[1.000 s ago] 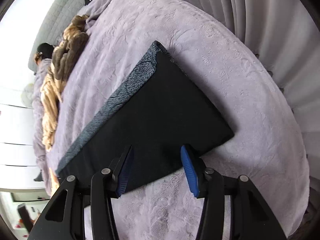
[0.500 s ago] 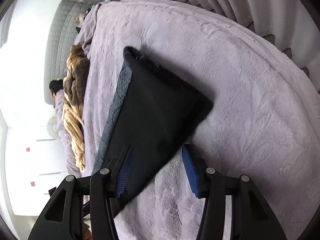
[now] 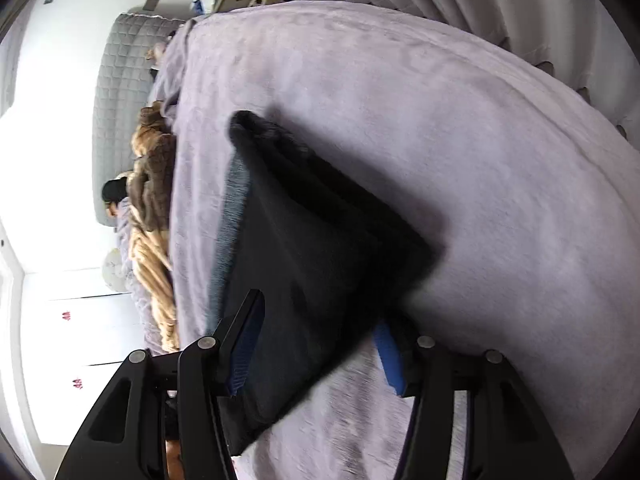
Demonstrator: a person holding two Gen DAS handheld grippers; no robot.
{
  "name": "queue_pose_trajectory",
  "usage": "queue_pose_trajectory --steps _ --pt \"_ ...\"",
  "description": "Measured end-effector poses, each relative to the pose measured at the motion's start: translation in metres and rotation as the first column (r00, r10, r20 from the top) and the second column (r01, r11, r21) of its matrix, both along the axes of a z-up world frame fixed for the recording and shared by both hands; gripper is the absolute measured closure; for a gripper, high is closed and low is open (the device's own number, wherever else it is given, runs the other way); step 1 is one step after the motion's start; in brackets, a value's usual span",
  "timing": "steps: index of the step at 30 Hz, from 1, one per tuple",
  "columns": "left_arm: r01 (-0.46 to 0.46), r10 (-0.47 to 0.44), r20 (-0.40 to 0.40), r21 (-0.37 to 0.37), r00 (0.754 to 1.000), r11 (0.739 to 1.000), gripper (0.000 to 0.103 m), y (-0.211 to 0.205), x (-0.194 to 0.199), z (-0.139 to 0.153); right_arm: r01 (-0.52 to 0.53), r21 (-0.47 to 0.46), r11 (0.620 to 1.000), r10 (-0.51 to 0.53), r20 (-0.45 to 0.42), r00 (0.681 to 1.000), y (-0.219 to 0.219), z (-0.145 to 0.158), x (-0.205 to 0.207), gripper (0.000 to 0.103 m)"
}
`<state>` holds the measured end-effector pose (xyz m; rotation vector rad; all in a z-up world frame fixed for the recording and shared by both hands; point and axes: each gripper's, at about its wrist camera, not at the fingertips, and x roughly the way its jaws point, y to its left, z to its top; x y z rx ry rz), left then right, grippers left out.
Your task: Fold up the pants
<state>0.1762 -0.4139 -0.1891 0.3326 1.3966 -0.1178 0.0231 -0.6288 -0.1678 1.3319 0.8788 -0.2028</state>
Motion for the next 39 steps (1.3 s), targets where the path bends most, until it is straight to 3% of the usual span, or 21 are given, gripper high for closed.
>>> queue_pose_trajectory --steps 2,4,8,12,13,16,21,24,26,29,33,35,38,39 --pt "0.026 -0.023 0.051 -0.054 0.998 0.998 0.000 -0.002 -0.001 0.016 -0.015 -0.024 1.000 0.017 0.064 0.998 0.002 0.011 0.008 0.044" --pt "0.031 -0.026 0.090 -0.056 0.996 0.998 0.000 -0.012 0.005 0.018 -0.042 -0.055 0.998 0.045 0.065 0.997 0.006 0.012 0.015 0.044" --pt "0.000 -0.001 0.015 0.001 1.000 1.000 0.000 -0.025 0.030 -0.022 -0.036 -0.005 0.999 0.036 0.020 0.999 0.007 -0.021 0.019 0.046" --pt "0.017 -0.017 0.032 -0.005 0.999 1.000 0.000 -0.025 0.030 -0.007 0.005 0.055 0.998 -0.003 -0.040 0.999 -0.001 -0.029 0.025 0.061" --pt "0.028 -0.027 0.037 -0.020 0.999 0.999 0.000 -0.022 0.025 0.002 -0.009 0.034 0.999 0.011 -0.048 0.999 0.000 -0.024 0.027 0.074" --pt "0.067 -0.063 0.053 -0.071 0.997 0.995 0.000 -0.017 -0.004 0.019 -0.065 -0.053 0.996 0.063 -0.034 0.997 0.006 0.001 0.034 0.087" --pt "0.118 -0.117 0.018 -0.076 0.993 0.990 0.000 -0.029 -0.037 -0.004 -0.137 -0.194 0.971 0.143 0.017 0.990 0.030 0.053 0.051 0.088" --pt "0.154 -0.151 0.052 -0.058 0.987 0.986 0.000 -0.032 -0.047 -0.009 -0.189 -0.278 0.942 0.204 0.027 0.979 0.050 0.082 0.065 0.088" --pt "0.155 -0.154 0.014 -0.145 0.988 0.977 0.000 -0.017 -0.042 0.004 -0.239 -0.339 0.910 0.262 0.020 0.965 0.072 0.103 0.076 0.088" --pt "0.125 -0.116 0.054 -0.226 0.992 0.966 0.000 0.036 -0.036 0.036 -0.318 -0.464 0.827 0.354 -0.010 0.935 0.115 0.139 0.095 0.088" --pt "0.103 -0.086 0.088 -0.224 0.992 0.969 0.000 0.120 -0.029 0.062 -0.421 -0.595 0.684 0.470 -0.081 0.879 0.208 0.178 0.123 0.088" --pt "0.084 -0.064 0.108 -0.195 0.992 0.977 0.000 0.168 -0.023 0.068 -0.469 -0.625 0.624 0.514 -0.123 0.849 0.254 0.176 0.133 0.087" --pt "0.015 -0.003 0.083 -0.145 0.997 0.989 0.000 0.238 -0.009 0.059 -0.590 -0.634 0.499 0.593 -0.247 0.766 0.342 0.140 0.156 0.086" --pt "-0.023 0.031 0.062 -0.127 0.998 0.992 0.000 0.262 -0.006 0.054 -0.644 -0.626 0.441 0.613 -0.314 0.725 0.377 0.116 0.167 0.084"
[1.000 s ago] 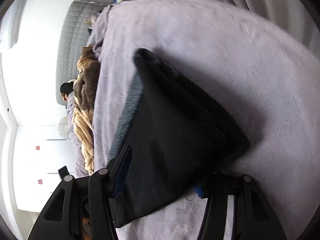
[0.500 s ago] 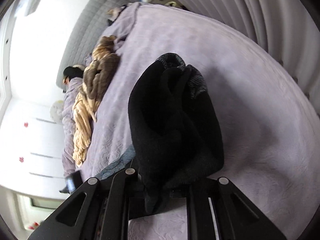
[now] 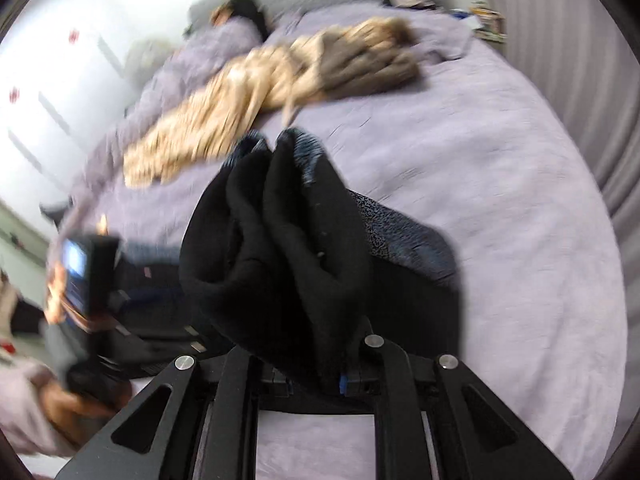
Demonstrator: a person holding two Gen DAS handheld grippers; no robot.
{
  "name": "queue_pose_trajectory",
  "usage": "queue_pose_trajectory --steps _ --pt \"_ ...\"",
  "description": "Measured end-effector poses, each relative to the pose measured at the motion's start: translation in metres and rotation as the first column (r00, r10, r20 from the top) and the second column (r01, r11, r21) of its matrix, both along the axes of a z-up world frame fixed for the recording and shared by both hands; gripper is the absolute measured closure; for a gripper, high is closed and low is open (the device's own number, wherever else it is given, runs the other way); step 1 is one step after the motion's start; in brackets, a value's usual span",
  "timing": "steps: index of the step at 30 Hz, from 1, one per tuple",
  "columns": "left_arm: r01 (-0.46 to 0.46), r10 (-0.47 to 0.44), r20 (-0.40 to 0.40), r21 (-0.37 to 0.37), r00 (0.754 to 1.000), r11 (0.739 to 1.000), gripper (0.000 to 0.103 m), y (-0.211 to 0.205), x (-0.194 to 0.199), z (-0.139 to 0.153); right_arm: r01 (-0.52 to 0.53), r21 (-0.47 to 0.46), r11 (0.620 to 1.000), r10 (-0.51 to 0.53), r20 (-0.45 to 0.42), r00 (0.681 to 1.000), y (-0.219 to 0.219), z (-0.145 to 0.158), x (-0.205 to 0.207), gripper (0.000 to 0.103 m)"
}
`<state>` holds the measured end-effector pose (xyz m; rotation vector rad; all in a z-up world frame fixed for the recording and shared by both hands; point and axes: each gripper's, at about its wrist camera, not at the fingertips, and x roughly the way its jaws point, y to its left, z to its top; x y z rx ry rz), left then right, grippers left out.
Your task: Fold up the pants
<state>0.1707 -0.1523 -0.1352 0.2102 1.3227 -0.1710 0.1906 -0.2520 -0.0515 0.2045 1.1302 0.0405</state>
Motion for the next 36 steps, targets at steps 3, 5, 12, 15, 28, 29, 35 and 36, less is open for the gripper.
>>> queue_pose_trajectory --steps 3,5,12,15,28,29,35,36 --pt "-0.075 0.075 -0.036 0.002 0.997 0.997 0.000 0.045 0.000 -0.008 -0.098 -0.173 0.980 0.070 -0.165 0.984 0.069 -0.065 0.017 0.077" --pt "-0.092 0.092 -0.046 -0.007 0.995 0.996 0.000 0.068 0.000 -0.009 -0.161 -0.311 0.937 0.096 -0.214 0.972 0.095 -0.082 0.016 0.073" --pt "-0.029 0.021 -0.052 -0.167 0.998 0.986 0.000 0.054 -0.017 0.014 -0.280 -0.427 0.860 0.258 -0.109 0.960 0.125 -0.006 -0.004 0.057" --pt "0.040 -0.057 -0.056 -0.271 0.997 0.962 0.000 0.029 -0.022 0.025 -0.105 -0.094 0.990 0.101 -0.052 0.994 0.071 0.017 -0.016 0.046" --pt "0.138 -0.162 -0.112 -0.196 0.980 0.971 0.000 -0.014 -0.042 0.007 0.558 0.646 0.521 -0.415 -0.380 0.827 -0.063 -0.084 -0.097 0.046" --pt "0.134 -0.158 -0.117 -0.191 0.980 0.972 0.000 -0.011 -0.044 0.006 0.571 0.656 0.494 -0.423 -0.392 0.817 -0.064 -0.089 -0.093 0.046" --pt "0.099 -0.118 -0.115 -0.159 0.986 0.982 0.000 0.019 -0.056 0.012 0.642 0.661 0.388 -0.459 -0.466 0.757 -0.066 -0.120 -0.082 0.098" --pt "0.094 -0.112 -0.108 -0.159 0.988 0.983 0.000 0.023 -0.057 0.014 0.615 0.677 0.406 -0.457 -0.432 0.777 -0.064 -0.110 -0.079 0.098"
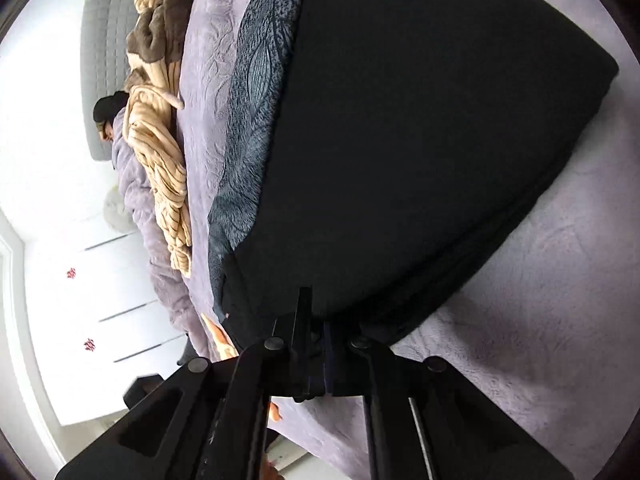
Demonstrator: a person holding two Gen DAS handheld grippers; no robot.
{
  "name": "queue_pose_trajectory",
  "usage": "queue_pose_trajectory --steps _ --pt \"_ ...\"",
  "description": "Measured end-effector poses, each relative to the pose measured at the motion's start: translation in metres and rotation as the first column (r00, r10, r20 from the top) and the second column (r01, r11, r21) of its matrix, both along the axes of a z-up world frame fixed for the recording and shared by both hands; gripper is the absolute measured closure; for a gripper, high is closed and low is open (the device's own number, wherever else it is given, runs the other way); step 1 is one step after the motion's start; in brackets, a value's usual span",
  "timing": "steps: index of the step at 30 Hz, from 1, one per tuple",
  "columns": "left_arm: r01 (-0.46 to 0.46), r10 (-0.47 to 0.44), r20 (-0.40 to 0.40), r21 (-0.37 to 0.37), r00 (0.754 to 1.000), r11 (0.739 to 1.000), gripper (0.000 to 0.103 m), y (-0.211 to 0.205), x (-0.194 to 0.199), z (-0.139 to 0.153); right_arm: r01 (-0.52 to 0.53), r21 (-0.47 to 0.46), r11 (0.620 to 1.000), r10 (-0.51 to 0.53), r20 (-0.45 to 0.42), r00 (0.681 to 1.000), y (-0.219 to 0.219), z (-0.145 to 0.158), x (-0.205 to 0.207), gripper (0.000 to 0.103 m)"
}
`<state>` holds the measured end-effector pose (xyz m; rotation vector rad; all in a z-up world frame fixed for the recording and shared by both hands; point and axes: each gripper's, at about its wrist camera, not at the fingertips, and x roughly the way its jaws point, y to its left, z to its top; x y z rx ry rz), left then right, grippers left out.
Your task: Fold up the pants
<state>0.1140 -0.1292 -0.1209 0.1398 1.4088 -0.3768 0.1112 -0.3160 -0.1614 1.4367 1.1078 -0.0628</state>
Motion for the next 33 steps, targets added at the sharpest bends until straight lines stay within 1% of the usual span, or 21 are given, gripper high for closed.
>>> queue_pose_trajectory --steps 1,3,4,6,7,9,11,12,13,15,18,19,21,23,24,25,27,28,29,30,33 --pt "-0.007 0.007 0.004 0.004 1.000 1.000 0.000 0.005 -0.001 0.001 -0.027 -0.022 0.999 0.028 0.035 0.999 0.004 0.011 0.004 0.098" --pt "-0.014 0.014 -0.004 0.014 1.000 1.000 0.000 0.015 -0.002 0.001 -0.079 -0.059 0.995 0.083 0.055 0.995 0.015 0.022 0.010 0.098" --pt "-0.017 0.018 -0.013 0.028 1.000 0.999 0.000 0.017 -0.003 -0.001 -0.108 -0.074 0.991 0.111 0.043 0.993 0.024 0.019 0.014 0.098" --pt "-0.020 0.021 -0.024 0.039 0.999 0.999 0.000 0.021 -0.004 -0.001 -0.160 -0.080 0.984 0.157 -0.047 0.986 0.040 -0.004 0.019 0.098" --pt "-0.015 0.015 -0.015 0.032 1.000 0.999 0.000 0.018 -0.005 0.002 -0.162 -0.069 0.984 0.156 -0.080 0.984 0.044 -0.017 0.018 0.098" --pt "0.000 0.000 0.011 0.018 1.000 1.000 0.000 0.020 0.002 0.011 -0.118 -0.040 0.992 0.115 -0.071 0.991 0.043 -0.019 0.013 0.097" --pt "0.015 -0.015 0.019 -0.001 1.000 1.000 0.000 0.008 0.013 0.016 -0.158 -0.029 0.987 0.156 -0.060 0.986 0.043 -0.008 0.011 0.091" --pt "0.021 -0.021 0.025 -0.014 0.999 1.000 0.000 0.005 0.017 0.020 -0.221 -0.047 0.974 0.218 -0.062 0.974 0.043 0.003 0.011 0.080" --pt "0.029 -0.028 0.036 -0.031 0.999 0.999 0.000 -0.001 0.021 0.026 -0.262 -0.081 0.962 0.259 -0.050 0.965 0.041 0.015 0.010 0.074" --pt "0.047 -0.043 0.061 -0.063 0.997 0.997 0.000 -0.017 0.028 0.034 -0.306 -0.181 0.935 0.311 0.001 0.950 0.030 0.045 0.010 0.074" --pt "0.075 -0.067 0.086 -0.101 0.994 0.992 0.000 -0.052 0.037 0.038 -0.265 -0.363 0.893 0.299 0.039 0.954 -0.008 0.083 0.014 0.074" --pt "0.085 -0.075 0.091 -0.114 0.993 0.990 0.000 -0.065 0.040 0.037 -0.248 -0.392 0.886 0.284 0.036 0.958 -0.021 0.087 0.017 0.074" --pt "0.101 -0.089 0.105 -0.114 0.990 0.988 0.000 -0.093 0.042 0.037 -0.204 -0.399 0.894 0.230 0.016 0.973 -0.052 0.082 0.028 0.078" --pt "0.100 -0.090 0.133 -0.066 0.987 0.993 0.000 -0.116 0.047 0.028 -0.176 -0.400 0.899 0.199 0.016 0.980 -0.071 0.074 0.040 0.079" --pt "0.092 -0.086 0.144 -0.034 0.986 0.995 0.000 -0.118 0.055 0.015 -0.179 -0.421 0.889 0.196 -0.002 0.981 -0.081 0.066 0.051 0.080" --pt "0.075 -0.077 0.142 0.021 0.987 0.997 0.000 -0.119 0.059 -0.001 -0.183 -0.429 0.884 0.195 -0.017 0.981 -0.087 0.057 0.057 0.080" --pt "0.044 -0.052 0.080 0.092 0.995 0.995 0.000 -0.110 0.063 -0.030 -0.192 -0.398 0.897 0.188 -0.048 0.981 -0.092 0.032 0.069 0.080" --pt "0.029 -0.031 0.047 0.046 0.998 0.999 0.000 -0.097 0.063 -0.041 -0.201 -0.357 0.912 0.187 -0.074 0.980 -0.090 0.013 0.073 0.080" --pt "0.020 -0.020 0.042 0.009 0.999 1.000 0.000 -0.087 0.061 -0.044 -0.202 -0.329 0.922 0.185 -0.082 0.979 -0.087 0.003 0.075 0.080" --pt "0.024 -0.024 0.046 -0.001 0.999 1.000 0.000 -0.081 0.059 -0.043 -0.201 -0.333 0.921 0.185 -0.080 0.979 -0.083 -0.002 0.074 0.080" --pt "0.075 -0.077 0.063 0.039 0.995 0.996 0.000 -0.078 0.051 -0.036 -0.305 -0.408 0.861 0.290 -0.100 0.952 -0.067 0.010 0.069 0.080"
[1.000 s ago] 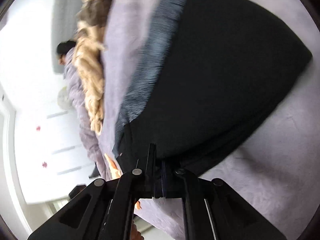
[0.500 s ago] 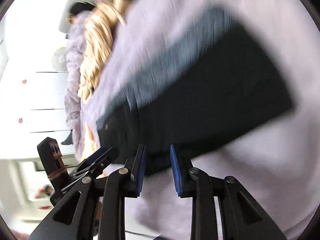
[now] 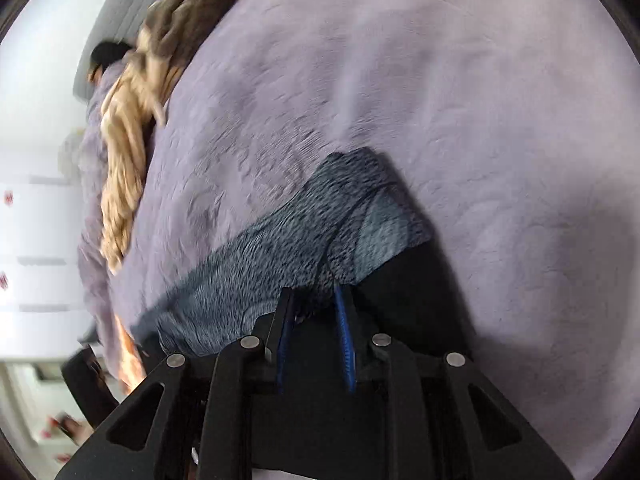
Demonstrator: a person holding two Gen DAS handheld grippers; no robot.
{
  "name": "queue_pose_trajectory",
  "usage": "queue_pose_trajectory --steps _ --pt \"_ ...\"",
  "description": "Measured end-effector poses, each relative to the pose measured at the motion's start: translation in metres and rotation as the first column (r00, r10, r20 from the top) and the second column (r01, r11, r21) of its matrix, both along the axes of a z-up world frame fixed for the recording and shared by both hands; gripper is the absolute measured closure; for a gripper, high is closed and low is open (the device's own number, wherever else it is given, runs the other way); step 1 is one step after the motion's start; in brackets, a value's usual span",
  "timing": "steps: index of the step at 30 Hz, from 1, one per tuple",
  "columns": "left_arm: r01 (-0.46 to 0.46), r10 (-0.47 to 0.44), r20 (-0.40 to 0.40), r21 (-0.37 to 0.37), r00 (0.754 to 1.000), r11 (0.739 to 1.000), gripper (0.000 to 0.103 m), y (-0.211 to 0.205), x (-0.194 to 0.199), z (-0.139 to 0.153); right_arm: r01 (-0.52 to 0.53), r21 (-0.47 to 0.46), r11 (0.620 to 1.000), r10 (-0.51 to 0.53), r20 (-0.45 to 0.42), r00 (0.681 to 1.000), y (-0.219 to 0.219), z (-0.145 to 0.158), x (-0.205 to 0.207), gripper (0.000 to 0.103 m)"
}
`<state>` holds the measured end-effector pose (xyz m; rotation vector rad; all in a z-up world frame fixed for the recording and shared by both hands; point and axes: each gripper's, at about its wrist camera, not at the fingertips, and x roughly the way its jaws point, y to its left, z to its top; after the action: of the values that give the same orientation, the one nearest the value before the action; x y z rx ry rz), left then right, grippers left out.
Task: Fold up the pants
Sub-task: 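Release and press the folded cuff flat with the right gripper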
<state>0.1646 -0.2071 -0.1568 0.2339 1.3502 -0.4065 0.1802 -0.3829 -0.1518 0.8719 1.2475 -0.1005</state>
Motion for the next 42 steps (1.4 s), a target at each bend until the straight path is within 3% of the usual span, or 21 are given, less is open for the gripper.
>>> queue_pose_trajectory --steps 5,7,8,13,15,20,21,24,26,28,30,33,36,38,40,42 --pt "-0.060 0.057 -0.053 -0.054 0.997 0.997 0.000 0.031 -0.011 -0.003 -0.140 0.047 0.989 0.141 -0.008 0.990 0.043 0.015 0.004 0.075" --pt "-0.081 0.076 -0.057 -0.081 0.995 0.993 0.000 0.041 -0.015 -0.002 -0.199 -0.001 0.980 0.199 0.005 0.980 0.069 0.025 0.017 0.050" --pt "-0.081 0.076 -0.054 -0.085 0.996 0.993 0.000 0.045 -0.018 -0.002 -0.230 -0.023 0.973 0.231 0.017 0.973 0.080 0.029 0.021 0.048" --pt "-0.138 0.129 -0.077 -0.139 0.989 0.981 0.000 0.067 -0.030 -0.001 -0.404 -0.154 0.902 0.405 -0.027 0.914 0.150 0.046 0.053 0.051" --pt "-0.154 0.144 -0.076 -0.151 0.987 0.976 0.000 0.075 -0.032 0.000 -0.433 -0.224 0.873 0.421 -0.102 0.901 0.169 0.040 0.064 0.051" --pt "-0.180 0.167 -0.083 -0.184 0.982 0.966 0.000 0.100 -0.038 0.003 -0.496 -0.258 0.829 0.451 -0.214 0.866 0.190 0.012 0.075 0.051" --pt "-0.185 0.172 -0.085 -0.182 0.981 0.966 0.000 0.102 -0.038 0.003 -0.504 -0.283 0.816 0.452 -0.231 0.861 0.192 0.011 0.076 0.057" --pt "-0.194 0.179 -0.099 -0.177 0.979 0.965 0.000 0.105 -0.037 0.007 -0.484 -0.247 0.840 0.446 -0.194 0.874 0.195 0.015 0.078 0.082" --pt "-0.193 0.177 -0.097 -0.188 0.979 0.963 0.000 0.112 -0.038 0.009 -0.441 -0.188 0.877 0.416 -0.160 0.895 0.188 0.018 0.079 0.090" --pt "-0.185 0.172 -0.083 -0.192 0.982 0.964 0.000 0.117 -0.039 0.010 -0.376 -0.038 0.926 0.372 -0.075 0.925 0.176 0.019 0.080 0.102" --pt "-0.184 0.171 -0.083 -0.192 0.982 0.964 0.000 0.122 -0.040 0.009 -0.339 0.076 0.938 0.341 -0.021 0.940 0.176 0.014 0.087 0.102" --pt "-0.184 0.172 -0.083 -0.178 0.982 0.967 0.000 0.127 -0.040 0.012 -0.344 0.030 0.939 0.345 -0.085 0.935 0.184 0.000 0.094 0.102" --pt "-0.205 0.191 -0.100 -0.160 0.976 0.966 0.000 0.137 -0.038 0.017 -0.315 0.054 0.947 0.318 -0.042 0.947 0.169 0.016 0.080 0.100" --pt "-0.222 0.209 -0.093 -0.159 0.973 0.962 0.000 0.144 -0.039 0.032 -0.329 -0.006 0.944 0.328 -0.052 0.943 0.153 0.032 0.066 0.089" --pt "-0.219 0.200 -0.105 -0.226 0.974 0.949 0.000 0.152 -0.038 0.046 -0.320 -0.107 0.942 0.317 -0.044 0.948 0.121 0.051 0.044 0.061" --pt "-0.200 0.176 -0.109 -0.282 0.978 0.938 0.000 0.152 -0.035 0.059 -0.267 -0.161 0.950 0.266 -0.028 0.963 0.085 0.059 0.034 0.053"
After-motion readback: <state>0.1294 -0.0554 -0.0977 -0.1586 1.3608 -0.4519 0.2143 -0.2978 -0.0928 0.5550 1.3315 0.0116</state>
